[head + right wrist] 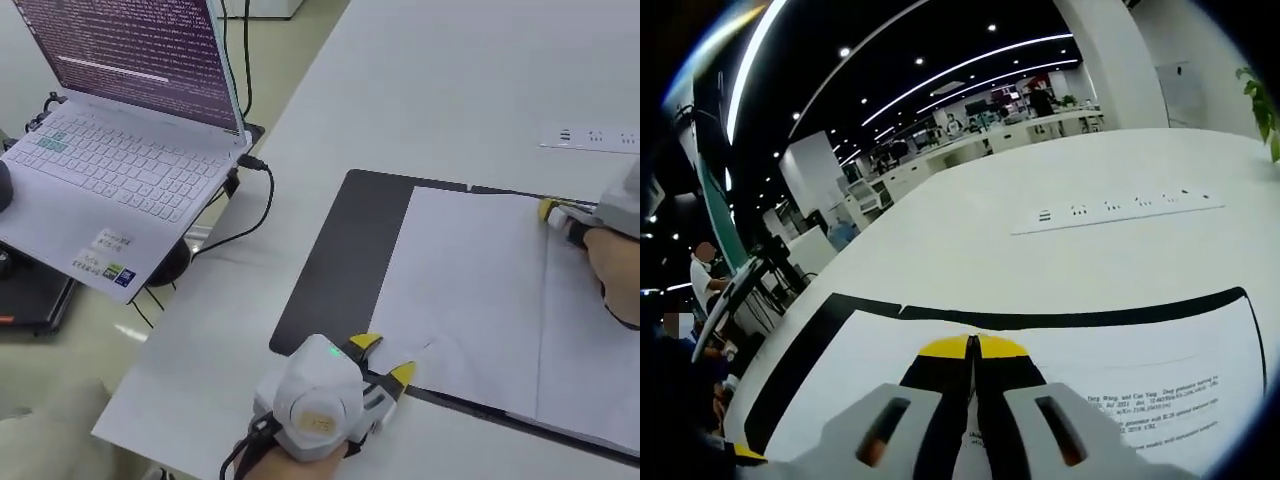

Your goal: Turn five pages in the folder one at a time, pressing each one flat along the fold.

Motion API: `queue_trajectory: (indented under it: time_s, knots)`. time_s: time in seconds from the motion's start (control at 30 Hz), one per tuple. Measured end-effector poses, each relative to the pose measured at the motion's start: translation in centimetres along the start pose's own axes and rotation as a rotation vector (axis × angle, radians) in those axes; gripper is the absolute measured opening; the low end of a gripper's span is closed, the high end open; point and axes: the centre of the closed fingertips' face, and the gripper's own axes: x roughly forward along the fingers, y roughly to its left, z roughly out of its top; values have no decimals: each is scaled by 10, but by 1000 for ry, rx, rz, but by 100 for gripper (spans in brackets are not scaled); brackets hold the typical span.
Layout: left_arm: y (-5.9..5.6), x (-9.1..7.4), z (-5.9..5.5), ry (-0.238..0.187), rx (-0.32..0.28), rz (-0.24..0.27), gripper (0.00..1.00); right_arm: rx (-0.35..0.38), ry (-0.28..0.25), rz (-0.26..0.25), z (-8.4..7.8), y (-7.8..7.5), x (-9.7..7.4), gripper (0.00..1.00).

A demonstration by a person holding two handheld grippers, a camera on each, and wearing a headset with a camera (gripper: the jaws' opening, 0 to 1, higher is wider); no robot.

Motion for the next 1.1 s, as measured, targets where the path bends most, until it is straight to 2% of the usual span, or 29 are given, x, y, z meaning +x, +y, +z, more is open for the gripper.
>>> queue_trajectory:
  time_s: [0.07,0.23,0.4,0.47,0.63,0.93,1.1]
  knots:
    - [0,0,0,0,2,-1,26,2,2,9,-3,0,0,0]
    - [0,-1,0,-1,-1,0,25,21,-2,35,-12,15,-18,0]
    - [0,0,0,-1,2,-1,26,33,1,40,-18,23,-29,0]
    - [0,0,0,0,3,-2,26,38,4,43,-21,22,-28,0]
    - [0,0,0,-2,6,-3,25,45,0,53,-30,32,-42,0]
    - [0,0,0,-5,9,-3,25,64,-9,64,-39,36,-51,0]
    - [0,0,0,-8,11,-3,25,76,-24,52,-41,36,-57,0]
